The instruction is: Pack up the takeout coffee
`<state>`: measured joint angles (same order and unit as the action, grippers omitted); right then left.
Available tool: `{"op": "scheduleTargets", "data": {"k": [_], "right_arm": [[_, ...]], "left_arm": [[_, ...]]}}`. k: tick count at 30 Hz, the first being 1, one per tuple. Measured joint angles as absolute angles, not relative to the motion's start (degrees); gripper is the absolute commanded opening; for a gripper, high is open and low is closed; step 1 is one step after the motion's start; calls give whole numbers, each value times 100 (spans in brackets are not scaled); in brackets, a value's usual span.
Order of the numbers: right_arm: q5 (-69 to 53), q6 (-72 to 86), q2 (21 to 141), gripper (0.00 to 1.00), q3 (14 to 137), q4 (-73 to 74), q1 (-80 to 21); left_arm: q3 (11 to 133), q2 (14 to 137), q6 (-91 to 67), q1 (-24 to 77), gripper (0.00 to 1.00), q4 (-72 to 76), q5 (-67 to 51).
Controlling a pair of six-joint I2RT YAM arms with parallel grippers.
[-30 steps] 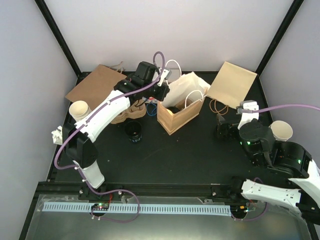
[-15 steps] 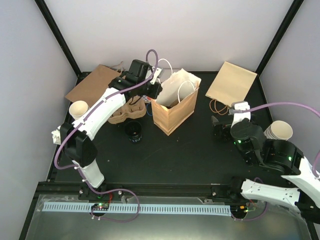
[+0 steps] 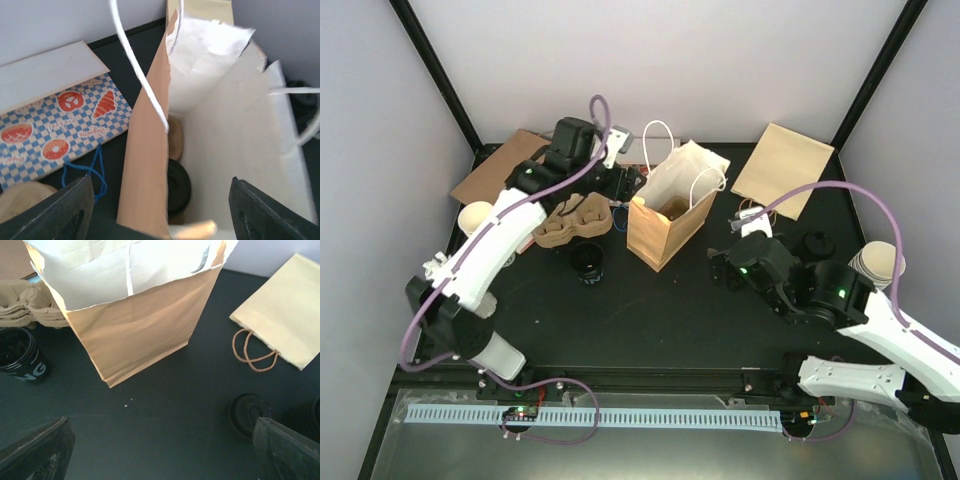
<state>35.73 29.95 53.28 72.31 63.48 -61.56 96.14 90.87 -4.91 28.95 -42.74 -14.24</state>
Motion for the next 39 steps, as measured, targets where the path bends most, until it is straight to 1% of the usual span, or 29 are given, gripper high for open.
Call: {"op": "scheduleTargets", "data": {"k": [2, 3, 5, 9, 15, 19, 25, 28, 32, 33, 36, 39], "right_arm": [[3465, 3253, 5518, 100, 7373, 6460, -6156], [3406, 3402, 5629, 100, 7467, 6521, -6156], [3256, 3618, 5778, 100, 7583, 6576, -6156], [2860, 3474, 5774, 100, 7516, 6464, -6158], [2788, 3446, 5153, 100, 6851, 6173, -6154], [2790, 3496, 5116, 100, 6836, 6169, -6134], [2816, 3684, 5634, 100, 6836, 6226, -6130], [2814, 3743, 5846, 100, 6838, 6298, -5957], [2596, 3699, 6176, 95, 6796, 6357, -4956], [2499, 3653, 6193, 93, 6748, 6340, -4602], [2104, 3544, 6132, 89, 6608, 6316, -3127], [2110, 3581, 6069, 92, 6737, 6523, -2040]], "left_arm": [[9450, 8687, -528, 2895, 95, -4318, -1415], [9334, 8460, -582, 2895, 98, -4329, -1402], [9048, 8005, -668, 2895, 99, -4298, -1330], [8149, 6779, -998, 2895, 99, -4338, -1009], [6904, 5168, -1608, 2884, 99, -4493, -552], [6296, 4554, -2001, 2884, 99, -4777, -489], [5391, 3997, -2644, 2884, 99, -5221, -471], [5085, 3811, -3035, 2884, 99, -5391, -447], [4987, 3721, -3387, 2884, 99, -5465, -467], [4987, 3719, -3454, 2884, 99, -5459, -489], [4987, 3710, -3575, 2884, 99, -5441, -628], [4987, 3658, -3599, 2884, 99, -5360, -799]]}}
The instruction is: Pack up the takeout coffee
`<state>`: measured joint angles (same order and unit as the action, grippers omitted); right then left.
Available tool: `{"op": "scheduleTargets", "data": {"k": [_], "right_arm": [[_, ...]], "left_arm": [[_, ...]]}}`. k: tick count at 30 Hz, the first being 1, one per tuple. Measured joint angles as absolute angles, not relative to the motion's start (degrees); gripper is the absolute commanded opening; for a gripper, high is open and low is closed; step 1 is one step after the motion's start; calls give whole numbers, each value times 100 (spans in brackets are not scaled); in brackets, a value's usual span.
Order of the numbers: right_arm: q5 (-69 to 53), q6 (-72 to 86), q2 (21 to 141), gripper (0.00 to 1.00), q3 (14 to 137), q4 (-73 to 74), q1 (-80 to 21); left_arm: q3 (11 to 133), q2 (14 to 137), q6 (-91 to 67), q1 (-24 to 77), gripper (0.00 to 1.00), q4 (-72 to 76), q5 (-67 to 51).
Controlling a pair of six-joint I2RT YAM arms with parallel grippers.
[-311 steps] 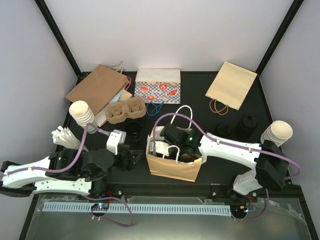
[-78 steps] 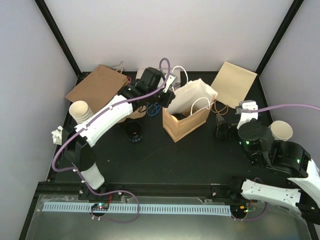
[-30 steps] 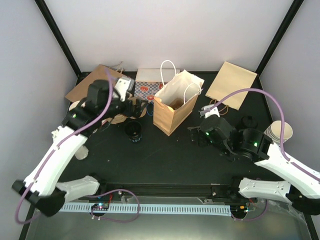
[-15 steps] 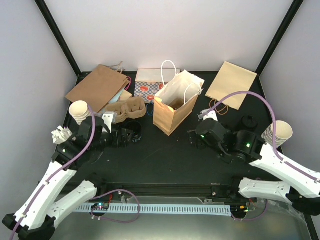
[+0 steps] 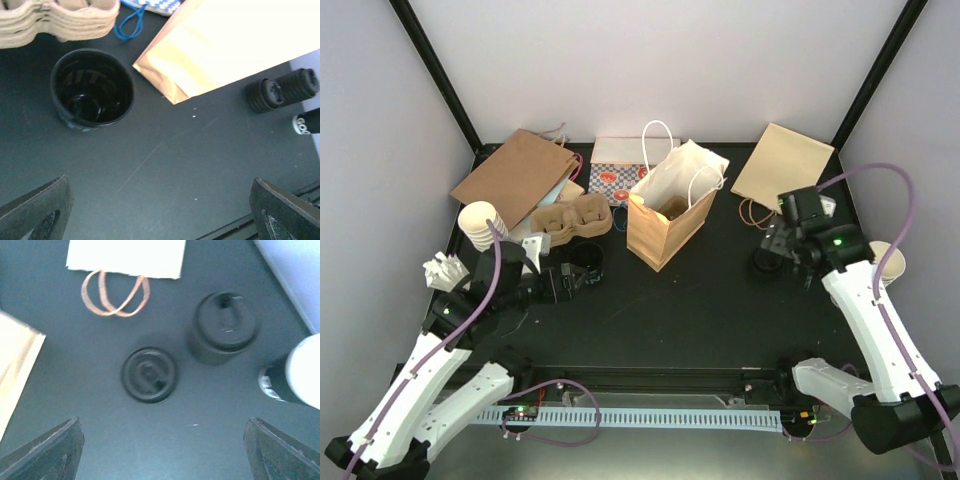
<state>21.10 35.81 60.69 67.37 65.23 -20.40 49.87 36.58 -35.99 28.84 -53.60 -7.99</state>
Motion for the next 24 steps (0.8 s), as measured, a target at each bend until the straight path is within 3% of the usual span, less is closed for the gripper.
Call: {"op": "scheduleTargets", "data": {"k": [9, 12, 14, 15, 24], "right_arm": [[2571, 3848, 6919, 92, 8552, 7717, 126], [2429, 3778, 7194, 82, 8814, 7852, 753], [2270, 3723, 7284, 63, 8829, 7861, 1046], [2158, 3719, 7321, 61, 8829, 7865, 1179], [1125, 3500, 7553, 60, 8831, 7675, 2043]], "left_arm": [[5129, 3218, -3098, 2882, 99, -5151, -1022], [5288, 3415, -2943, 2882, 99, -5256, -1017], [5306, 3516, -2877, 2884, 99, -5304, -1033], [5306, 3551, -2853, 2882, 99, -5343, -1041], [5310, 3686, -2856, 2882, 99, -5400, -1422]]}}
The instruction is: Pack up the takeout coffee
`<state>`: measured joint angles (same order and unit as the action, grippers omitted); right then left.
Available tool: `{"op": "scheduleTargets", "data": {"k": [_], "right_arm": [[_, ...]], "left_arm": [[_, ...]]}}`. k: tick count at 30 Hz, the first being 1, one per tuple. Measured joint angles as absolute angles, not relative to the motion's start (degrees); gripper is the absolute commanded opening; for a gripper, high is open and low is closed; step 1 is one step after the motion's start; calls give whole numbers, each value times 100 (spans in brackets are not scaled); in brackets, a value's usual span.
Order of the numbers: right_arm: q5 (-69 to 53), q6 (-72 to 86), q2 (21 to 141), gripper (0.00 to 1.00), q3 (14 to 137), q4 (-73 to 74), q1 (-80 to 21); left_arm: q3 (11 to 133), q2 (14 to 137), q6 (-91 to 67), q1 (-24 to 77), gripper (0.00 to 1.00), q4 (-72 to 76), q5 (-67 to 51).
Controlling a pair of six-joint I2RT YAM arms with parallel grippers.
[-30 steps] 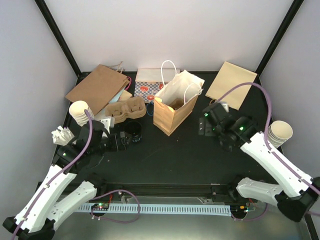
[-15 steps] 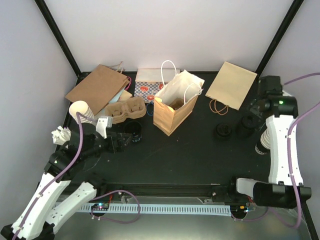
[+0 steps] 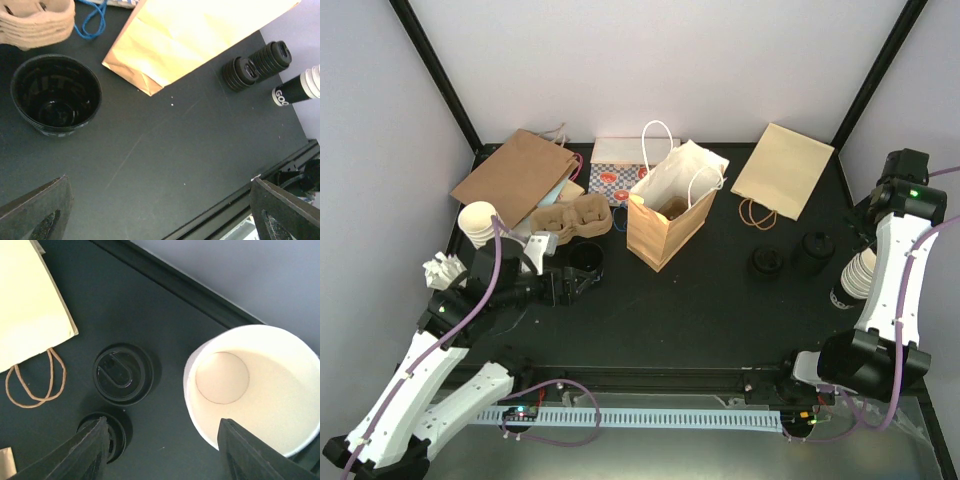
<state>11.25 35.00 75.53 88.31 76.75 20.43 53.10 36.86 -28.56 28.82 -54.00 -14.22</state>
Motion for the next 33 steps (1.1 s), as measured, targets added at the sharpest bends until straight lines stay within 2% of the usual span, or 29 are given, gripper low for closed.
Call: {"op": "scheduleTargets", "data": {"k": [5, 7, 10, 14, 16, 20, 22, 23, 25, 33], "right_arm": [[646, 3387, 7806, 58, 8829, 7542, 2351], [574, 3376, 7846, 51, 8794, 7487, 2412], [456, 3363, 7848, 49, 8661, 7402, 2523], [419, 3369, 7854, 49, 8495, 7338, 2655], [440, 3374, 7854, 43, 8438, 7321, 2681], [495, 3398, 7841, 42, 8270, 7236, 2711], [513, 3398, 7843, 30, 8213, 7210, 2714], [532, 3428, 7843, 27, 8189, 7205, 2716], [548, 3409, 7843, 10, 8167, 7190, 2733], [698, 3446, 7732, 8, 8119, 7155, 2803]], "left_arm": [[5310, 3913, -2875, 2882, 99, -5387, -1688], [5310, 3933, -2912, 2882, 99, -5325, -1822], [5312, 3951, -2952, 2884, 99, -5227, -1953], [5323, 3977, -2961, 2884, 99, -5203, -2045], [5323, 4003, -2961, 2882, 99, -5203, -2062], [5323, 4025, -2961, 2884, 99, -5203, -2069], [5323, 4023, -2961, 2884, 99, -5203, -2069], [5323, 4023, -2961, 2884, 99, -5203, -2069], [5323, 4021, -2961, 2884, 99, -5205, -2069], [5321, 3970, -2963, 2884, 99, -5225, -2069]]}}
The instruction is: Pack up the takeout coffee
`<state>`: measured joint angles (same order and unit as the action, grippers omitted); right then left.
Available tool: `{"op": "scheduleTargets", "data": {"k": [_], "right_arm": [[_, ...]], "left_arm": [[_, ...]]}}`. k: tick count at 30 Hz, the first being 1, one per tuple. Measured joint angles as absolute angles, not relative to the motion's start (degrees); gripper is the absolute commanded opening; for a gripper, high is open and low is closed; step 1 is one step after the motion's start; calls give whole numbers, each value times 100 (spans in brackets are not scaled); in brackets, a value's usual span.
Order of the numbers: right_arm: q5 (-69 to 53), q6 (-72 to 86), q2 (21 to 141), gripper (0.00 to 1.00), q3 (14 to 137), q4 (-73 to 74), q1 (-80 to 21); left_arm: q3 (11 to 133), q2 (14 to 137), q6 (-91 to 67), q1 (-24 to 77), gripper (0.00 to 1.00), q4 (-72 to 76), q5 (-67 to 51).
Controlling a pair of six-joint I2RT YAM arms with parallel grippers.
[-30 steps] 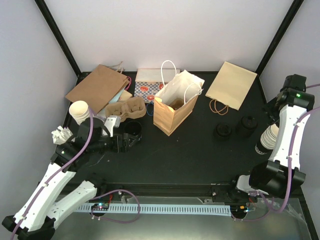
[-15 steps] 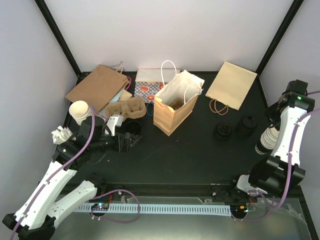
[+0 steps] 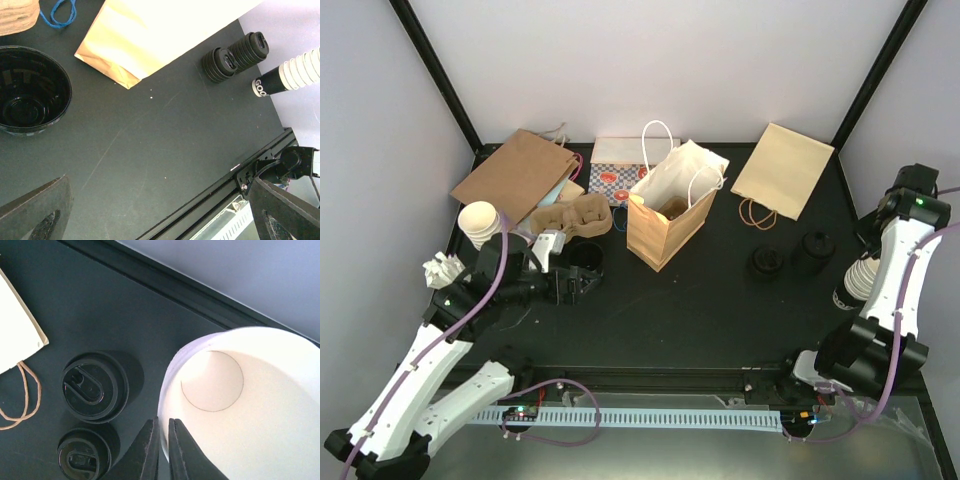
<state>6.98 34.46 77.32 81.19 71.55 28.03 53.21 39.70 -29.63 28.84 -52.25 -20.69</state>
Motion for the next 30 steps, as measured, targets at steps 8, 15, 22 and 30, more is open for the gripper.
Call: {"op": "scheduleTargets", "data": {"k": [8, 15, 22, 30], "right_arm": [[878, 3472, 7529, 1, 8512, 7286, 2805], [913, 3487, 7507, 61, 8558, 7356, 2808], [978, 3505, 7518, 58, 8506, 7325, 2805], [1002, 3505, 7636, 41, 8147, 7164, 2805]], "left_arm": [[5323, 3857, -3022, 2884, 99, -5225, -2069], [5323, 3857, -3063, 2884, 99, -5229, -2069], [5323, 3857, -3061, 2884, 99, -5262, -2069], [5323, 3863, -3061, 2884, 99, -5264, -2069]]}}
